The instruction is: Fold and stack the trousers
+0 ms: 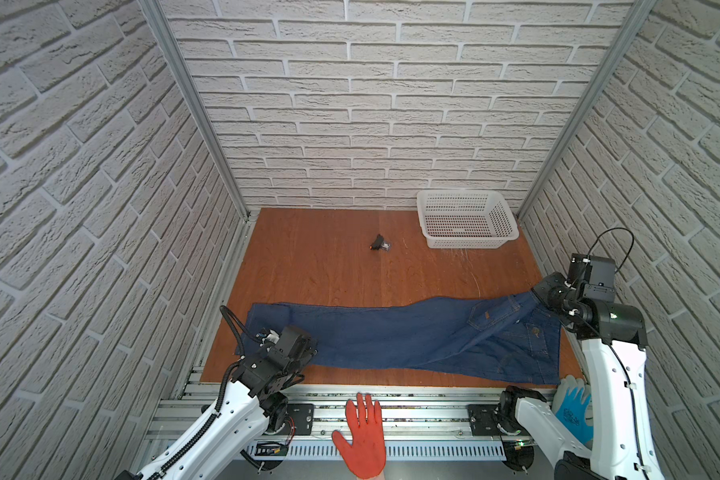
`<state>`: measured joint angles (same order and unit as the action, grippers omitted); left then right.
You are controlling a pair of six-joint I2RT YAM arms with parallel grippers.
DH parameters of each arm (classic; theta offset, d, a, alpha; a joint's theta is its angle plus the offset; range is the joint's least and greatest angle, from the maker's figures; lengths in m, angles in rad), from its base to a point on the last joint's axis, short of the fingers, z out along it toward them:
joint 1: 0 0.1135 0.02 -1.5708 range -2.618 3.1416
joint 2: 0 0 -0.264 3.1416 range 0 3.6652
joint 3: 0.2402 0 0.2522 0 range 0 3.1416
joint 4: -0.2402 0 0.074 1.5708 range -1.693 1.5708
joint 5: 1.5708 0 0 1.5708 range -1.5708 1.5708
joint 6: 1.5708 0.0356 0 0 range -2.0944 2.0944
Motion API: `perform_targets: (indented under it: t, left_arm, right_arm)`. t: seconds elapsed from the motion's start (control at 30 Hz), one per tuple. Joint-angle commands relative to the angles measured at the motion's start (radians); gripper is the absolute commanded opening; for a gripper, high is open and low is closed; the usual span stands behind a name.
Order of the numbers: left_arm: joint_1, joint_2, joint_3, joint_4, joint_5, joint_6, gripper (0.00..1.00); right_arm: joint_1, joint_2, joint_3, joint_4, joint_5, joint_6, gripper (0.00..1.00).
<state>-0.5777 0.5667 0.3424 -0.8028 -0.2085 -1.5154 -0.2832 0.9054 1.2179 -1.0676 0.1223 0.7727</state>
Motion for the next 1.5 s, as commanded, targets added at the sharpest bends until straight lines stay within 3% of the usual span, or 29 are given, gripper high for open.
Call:
perform_targets:
  t: [0.0, 0.1, 0.23, 0.33, 0.47, 0.6, 0.73, 0.97, 1.07, 1.27, 1.47]
  left_arm:
    - [-0.010, 0.007, -0.029, 0.089, -0.057, -0.083, 0.75]
    - [-0.011, -0.012, -0.034, 0.106, -0.085, -0.091, 0.62]
    - [-0.011, -0.029, -0.029, 0.134, -0.124, -0.073, 0.19]
    - [-0.011, -0.038, -0.008, 0.124, -0.143, -0.055, 0.01]
    - [-0.011, -0.072, 0.059, 0.047, -0.181, -0.028, 0.00]
    - [-0.003, -0.121, 0.197, -0.116, -0.288, 0.027, 0.00]
    - [0.046, -0.140, 0.390, -0.276, -0.403, 0.151, 0.00]
    - [0.131, -0.045, 0.627, -0.367, -0.465, 0.390, 0.00]
    - [0.190, 0.059, 0.633, -0.272, -0.396, 0.503, 0.00]
    - [0.456, 0.312, 0.599, 0.038, -0.037, 0.663, 0.00]
    - [0.533, 0.642, 0.738, 0.148, 0.095, 0.767, 0.00]
  right_arm:
    - [-0.012, -0.008, 0.004, 0.048, 0.000, -0.004, 0.05]
    - [-0.014, -0.011, 0.004, 0.046, 0.000, -0.006, 0.05]
    - [-0.020, -0.015, 0.004, 0.043, 0.000, -0.007, 0.05]
    - [-0.022, -0.016, 0.004, 0.041, -0.005, -0.007, 0.05]
    - [-0.025, -0.017, 0.009, 0.034, -0.009, -0.007, 0.05]
    - [-0.032, -0.023, 0.025, 0.017, -0.005, -0.010, 0.05]
    - [-0.044, -0.048, 0.052, -0.032, 0.061, -0.024, 0.05]
    - [-0.054, -0.136, 0.066, -0.092, 0.204, -0.039, 0.05]
    - [-0.054, -0.078, 0.029, -0.049, 0.154, -0.027, 0.05]
    - [-0.054, 0.118, -0.005, 0.106, 0.059, 0.012, 0.05]
    - [-0.053, 0.318, 0.050, 0.208, 0.063, 0.016, 0.05]
